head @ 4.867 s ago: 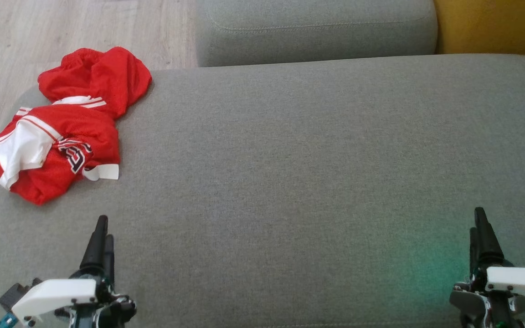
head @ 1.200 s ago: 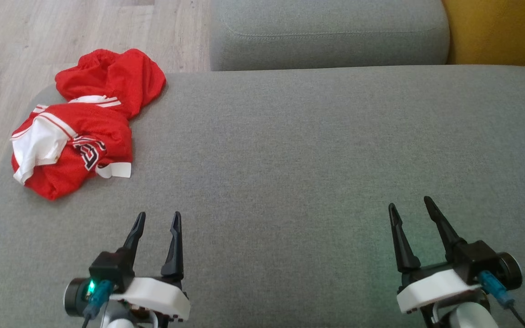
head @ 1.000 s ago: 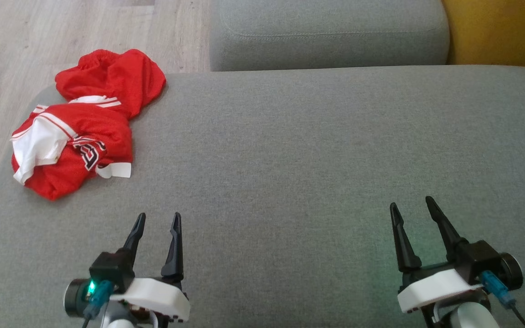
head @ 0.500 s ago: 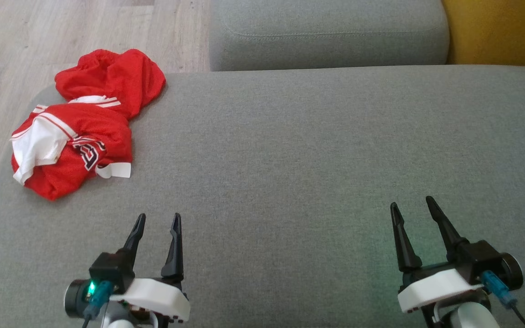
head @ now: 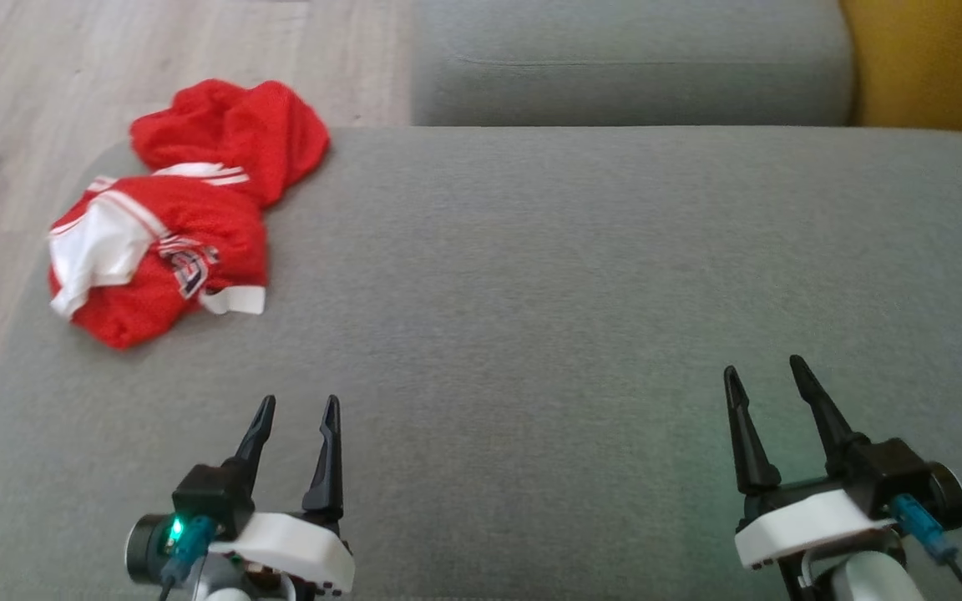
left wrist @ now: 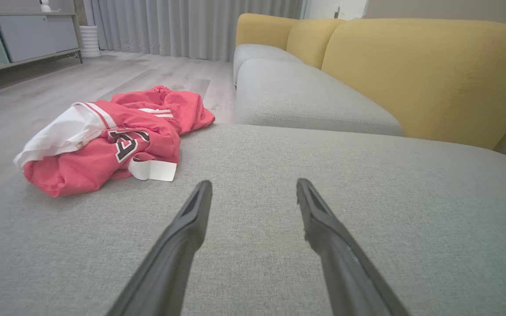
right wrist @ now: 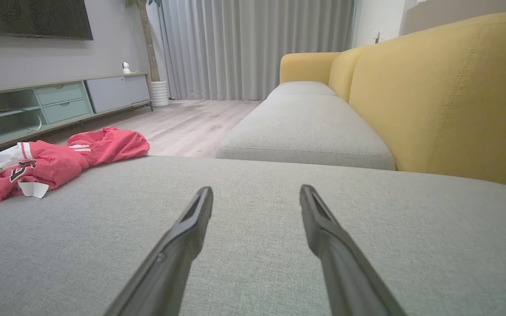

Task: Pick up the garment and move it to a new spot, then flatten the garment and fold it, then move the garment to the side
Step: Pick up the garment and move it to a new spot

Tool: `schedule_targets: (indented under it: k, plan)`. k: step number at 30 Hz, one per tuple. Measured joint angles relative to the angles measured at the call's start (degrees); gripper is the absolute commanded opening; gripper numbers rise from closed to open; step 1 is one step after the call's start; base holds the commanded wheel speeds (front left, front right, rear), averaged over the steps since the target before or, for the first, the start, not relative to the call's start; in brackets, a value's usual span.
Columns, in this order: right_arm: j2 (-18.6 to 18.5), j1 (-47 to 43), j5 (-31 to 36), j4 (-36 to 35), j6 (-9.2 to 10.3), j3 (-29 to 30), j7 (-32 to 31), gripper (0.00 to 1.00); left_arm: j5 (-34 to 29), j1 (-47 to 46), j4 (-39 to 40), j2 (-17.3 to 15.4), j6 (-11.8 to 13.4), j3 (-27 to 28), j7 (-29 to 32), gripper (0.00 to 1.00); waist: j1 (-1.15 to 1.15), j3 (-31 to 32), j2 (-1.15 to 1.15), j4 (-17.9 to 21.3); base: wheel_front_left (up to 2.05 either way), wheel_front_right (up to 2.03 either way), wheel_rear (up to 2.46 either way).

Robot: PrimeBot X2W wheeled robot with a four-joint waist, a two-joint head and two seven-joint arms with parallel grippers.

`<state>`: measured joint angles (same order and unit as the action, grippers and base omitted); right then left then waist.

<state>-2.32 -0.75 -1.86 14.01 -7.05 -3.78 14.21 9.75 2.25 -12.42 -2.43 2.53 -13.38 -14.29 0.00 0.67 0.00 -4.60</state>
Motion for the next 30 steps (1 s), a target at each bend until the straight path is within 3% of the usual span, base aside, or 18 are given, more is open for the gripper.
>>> schedule_targets:
  k: [22,30]
  plan:
    - [0.0,0.1,-0.7,-0.4,-0.01,-0.7,0.0,1.00,-0.1,-0.2,0.8,-0.1,0.0,1.5,0.0,1.00,0.00,-0.3,0.00,-19.2,0.00,0.00,0.00]
    - [0.0,0.1,-0.7,-0.5,-0.01,-0.7,0.0,1.00,-0.1,-0.2,1.3,-0.1,0.0,1.9,0.0,1.00,0.00,-0.4,0.00,-23.1,0.00,0.00,0.00]
